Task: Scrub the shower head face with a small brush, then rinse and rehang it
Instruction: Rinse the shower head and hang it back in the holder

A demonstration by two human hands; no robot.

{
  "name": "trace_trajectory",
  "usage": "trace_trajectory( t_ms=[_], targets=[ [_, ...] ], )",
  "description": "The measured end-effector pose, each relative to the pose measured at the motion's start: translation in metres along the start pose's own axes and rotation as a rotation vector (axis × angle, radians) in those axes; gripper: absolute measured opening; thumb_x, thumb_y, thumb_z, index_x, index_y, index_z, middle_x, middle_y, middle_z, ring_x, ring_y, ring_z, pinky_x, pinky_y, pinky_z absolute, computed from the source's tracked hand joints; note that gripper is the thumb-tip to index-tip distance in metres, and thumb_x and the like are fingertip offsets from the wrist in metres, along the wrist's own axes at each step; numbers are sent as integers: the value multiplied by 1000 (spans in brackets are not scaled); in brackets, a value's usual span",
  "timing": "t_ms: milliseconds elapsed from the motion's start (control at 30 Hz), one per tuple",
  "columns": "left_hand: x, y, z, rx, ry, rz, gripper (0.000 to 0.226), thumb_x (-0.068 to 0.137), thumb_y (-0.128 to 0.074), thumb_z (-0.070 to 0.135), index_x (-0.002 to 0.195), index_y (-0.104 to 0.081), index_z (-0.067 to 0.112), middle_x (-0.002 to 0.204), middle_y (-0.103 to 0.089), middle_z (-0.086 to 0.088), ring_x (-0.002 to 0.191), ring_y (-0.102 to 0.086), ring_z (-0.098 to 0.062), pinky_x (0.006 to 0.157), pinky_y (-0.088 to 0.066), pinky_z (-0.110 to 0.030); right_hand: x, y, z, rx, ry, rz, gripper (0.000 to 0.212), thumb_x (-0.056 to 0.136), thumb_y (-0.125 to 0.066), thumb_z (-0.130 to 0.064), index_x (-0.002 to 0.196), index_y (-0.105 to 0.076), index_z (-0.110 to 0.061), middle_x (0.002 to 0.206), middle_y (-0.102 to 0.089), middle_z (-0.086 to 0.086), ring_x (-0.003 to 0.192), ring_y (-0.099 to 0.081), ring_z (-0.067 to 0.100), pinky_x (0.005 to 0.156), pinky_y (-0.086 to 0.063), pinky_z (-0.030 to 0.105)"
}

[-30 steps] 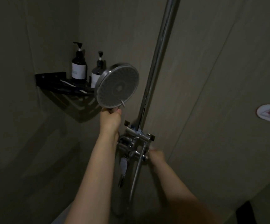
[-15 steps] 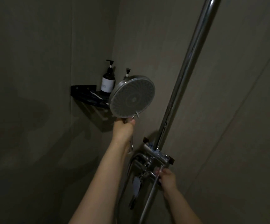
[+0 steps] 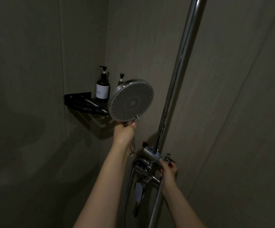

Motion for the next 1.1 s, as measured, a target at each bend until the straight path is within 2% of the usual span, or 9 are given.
trace_trajectory(
  t_ms=[100, 367, 467, 533, 700, 800, 900, 1000, 1100],
  targets=[
    [1, -1, 1, 4, -27, 2, 38, 89, -53, 1, 127, -52, 8, 120, -56, -4, 117, -50, -19, 96, -34, -28, -1, -2, 0, -14, 15, -29, 62, 84, -67, -19, 138, -37, -24, 121, -53, 2, 104, -52, 22, 70, -41, 27],
    [1, -8, -1, 5, -13, -5, 38, 91, -53, 7, 129, -51, 6, 129, -55, -11, 123, -49, -26, 100, -36, -31, -1, -6, -25, -27, -3, -34, 32, 92, -54, -9, 123, -53, -14, 109, -58, 9, 87, -56, 19, 66, -41, 26],
    [3, -10, -3, -6, 1, -19, 36, 91, -53, 6, 126, -52, 8, 122, -57, -8, 121, -51, -25, 102, -37, -35, 0, -6, -31, -98, 13, -6, 43, 91, -56, -10, 134, -48, -10, 125, -56, 11, 113, -53, 26, 94, -43, 37],
    [3, -11, -2, -11, -3, -24, 36, 90, -53, 4, 126, -52, 9, 118, -56, -5, 119, -51, -23, 104, -36, -35, 2, -9, -30, -131, 43, 59, 44, 90, -59, -10, 133, -49, -7, 129, -55, 13, 109, -53, 24, 101, -41, 40],
    [6, -7, 1, -21, -54, 14, 38, 90, -53, 2, 127, -52, 9, 114, -54, -3, 115, -49, -19, 95, -35, -27, -4, -19, -32, -284, 86, 208, 32, 87, -63, -18, 117, -61, -6, 131, -47, 14, 102, -56, 29, 94, -45, 35],
    [8, -3, 4, -45, -56, 48, 37, 90, -53, 2, 127, -51, 9, 112, -54, -3, 115, -50, -20, 95, -35, -27, -12, -23, -64, -286, 281, 288, 15, 90, -59, -19, 93, -62, -6, 103, -59, 13, 89, -55, 22, 79, -44, 28],
    [7, -1, 4, -76, -22, 62, 38, 91, -53, 4, 129, -50, 8, 119, -56, -7, 121, -50, -25, 101, -37, -32, -34, -35, -112, -222, 494, 120, 21, 95, -51, -22, 74, -49, -18, 73, -51, 2, 64, -48, 14, 55, -36, 24],
    [6, 1, 8, -146, -15, 96, 38, 92, -52, 4, 130, -49, 5, 121, -56, -10, 121, -51, -26, 106, -38, -37, -55, -58, -127, -442, 614, -185, 14, 99, -40, -28, 93, -50, -21, 72, -48, -6, 63, -45, 7, 58, -36, 24],
    [8, 9, 13, -249, -2, 150, 34, 92, -51, 5, 126, -50, 2, 122, -58, -15, 116, -55, -29, 103, -42, -37, -68, -73, -121, -622, 481, -434, 10, 100, -37, -24, 110, -33, -24, 80, -46, -6, 68, -45, 7, 58, -36, 21]
  ],
)
Point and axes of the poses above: each hand's wrist, its own x-axis towards the middle knuckle, its own y-axis out of the back of the hand, z = x × y, the point moved 1 cm from there along x, towards the middle knuckle
